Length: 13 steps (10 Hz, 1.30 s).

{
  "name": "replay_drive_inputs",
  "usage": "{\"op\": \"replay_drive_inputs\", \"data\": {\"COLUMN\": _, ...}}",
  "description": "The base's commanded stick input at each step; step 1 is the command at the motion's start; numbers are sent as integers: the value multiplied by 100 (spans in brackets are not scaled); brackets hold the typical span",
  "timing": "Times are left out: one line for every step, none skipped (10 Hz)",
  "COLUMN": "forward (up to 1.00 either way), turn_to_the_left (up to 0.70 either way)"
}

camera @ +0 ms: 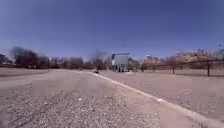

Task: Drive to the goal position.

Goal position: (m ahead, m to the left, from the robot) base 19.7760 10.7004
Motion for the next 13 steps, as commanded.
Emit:
{"op": "replay_drive_inputs", "data": {"forward": 70, "turn_to_the_left": 35}}
{"op": "replay_drive_inputs", "data": {"forward": 70, "turn_to_the_left": 35}}
{"op": "replay_drive_inputs", "data": {"forward": 70, "turn_to_the_left": 0}}
{"op": "replay_drive_inputs", "data": {"forward": 70, "turn_to_the_left": 0}}
{"op": "replay_drive_inputs", "data": {"forward": 70, "turn_to_the_left": 0}}
{"op": "replay_drive_inputs", "data": {"forward": 70, "turn_to_the_left": 0}}
{"op": "replay_drive_inputs", "data": {"forward": 70, "turn_to_the_left": 0}}
{"op": "replay_drive_inputs", "data": {"forward": 70, "turn_to_the_left": 0}}
{"op": "replay_drive_inputs", "data": {"forward": 70, "turn_to_the_left": 0}}
{"op": "replay_drive_inputs", "data": {"forward": 70, "turn_to_the_left": 0}}
{"op": "replay_drive_inputs", "data": {"forward": 70, "turn_to_the_left": 0}}
{"op": "replay_drive_inputs", "data": {"forward": 70, "turn_to_the_left": 0}}
{"op": "replay_drive_inputs", "data": {"forward": 70, "turn_to_the_left": 0}}
